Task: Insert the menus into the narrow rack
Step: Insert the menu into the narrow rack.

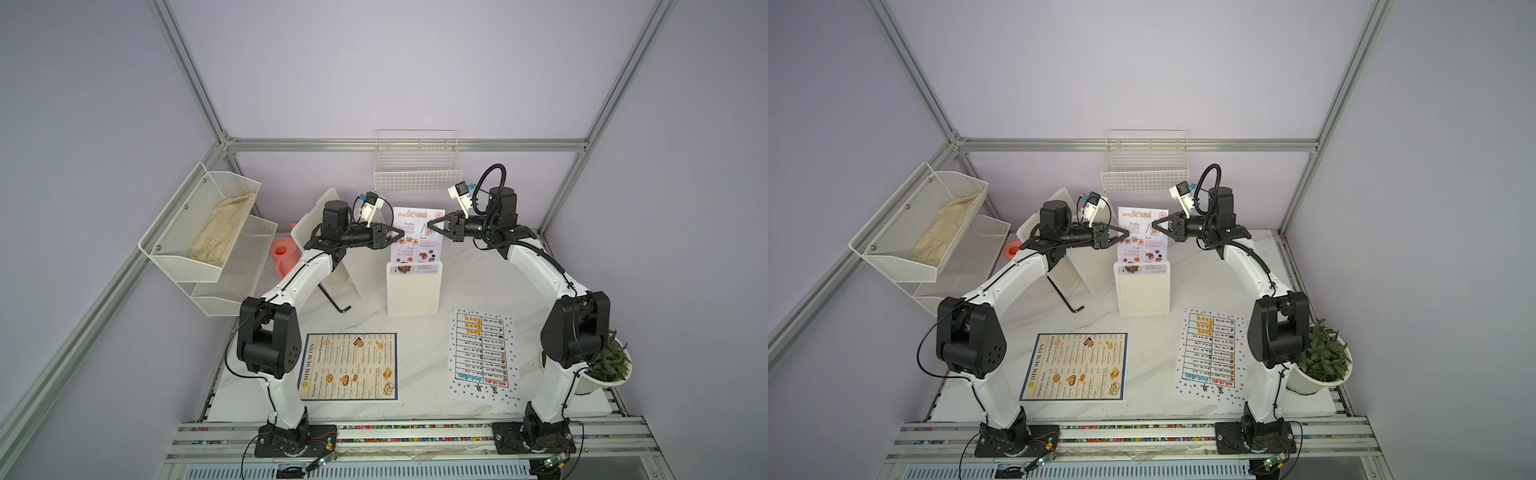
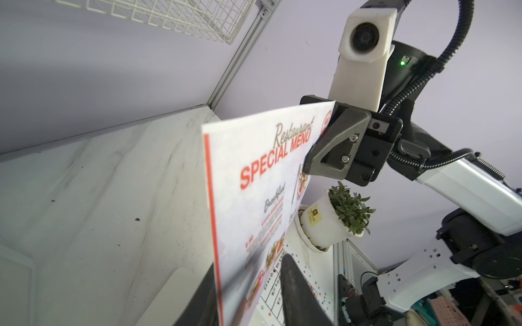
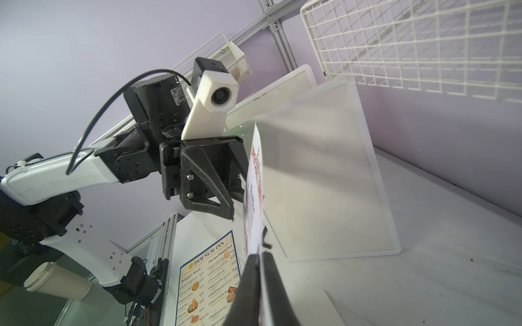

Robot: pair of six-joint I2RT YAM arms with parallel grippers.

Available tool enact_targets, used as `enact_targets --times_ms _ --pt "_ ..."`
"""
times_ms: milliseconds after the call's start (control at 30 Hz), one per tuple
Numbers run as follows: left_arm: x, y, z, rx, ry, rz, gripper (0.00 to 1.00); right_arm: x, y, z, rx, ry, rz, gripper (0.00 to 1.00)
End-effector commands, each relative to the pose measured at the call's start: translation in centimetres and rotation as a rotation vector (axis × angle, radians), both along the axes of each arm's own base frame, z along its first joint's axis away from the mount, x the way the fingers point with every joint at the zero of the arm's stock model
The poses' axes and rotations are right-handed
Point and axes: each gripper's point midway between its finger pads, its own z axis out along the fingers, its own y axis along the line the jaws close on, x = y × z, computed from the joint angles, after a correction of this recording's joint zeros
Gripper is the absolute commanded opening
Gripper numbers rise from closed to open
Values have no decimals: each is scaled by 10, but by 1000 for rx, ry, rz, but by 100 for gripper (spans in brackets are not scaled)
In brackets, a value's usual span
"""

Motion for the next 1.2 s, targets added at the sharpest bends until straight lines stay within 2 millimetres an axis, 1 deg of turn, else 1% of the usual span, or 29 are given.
enact_targets --times_ms 0,100,233,467,600,800,867,1033,1167 --pt "-10 1 28 -25 -76 -16 39 -2 2 -10 11 6 39 3" --pt "-10 1 29 -25 -78 -15 40 -5 2 -17 12 23 54 1" --pt "-9 1 27 -24 -75 -16 41 -9 3 -29 9 48 66 0" --pt "-11 2 20 -21 -62 -14 41 -14 1 -40 1 65 69 0" --pt "-12 2 15 -18 -52 -10 36 -14 2 -43 3 74 70 1" --pt "-12 2 7 -13 -36 -8 25 -12 2 -37 8 61 65 4" --pt "-11 2 6 -13 -35 -8 23 -11 1 -34 8 55 61 6" --pt "-10 2 6 -14 -33 -9 20 -7 1 -27 3 37 42 14" --pt "-10 2 6 -14 -33 -11 20 -3 1 -20 2 22 33 17"
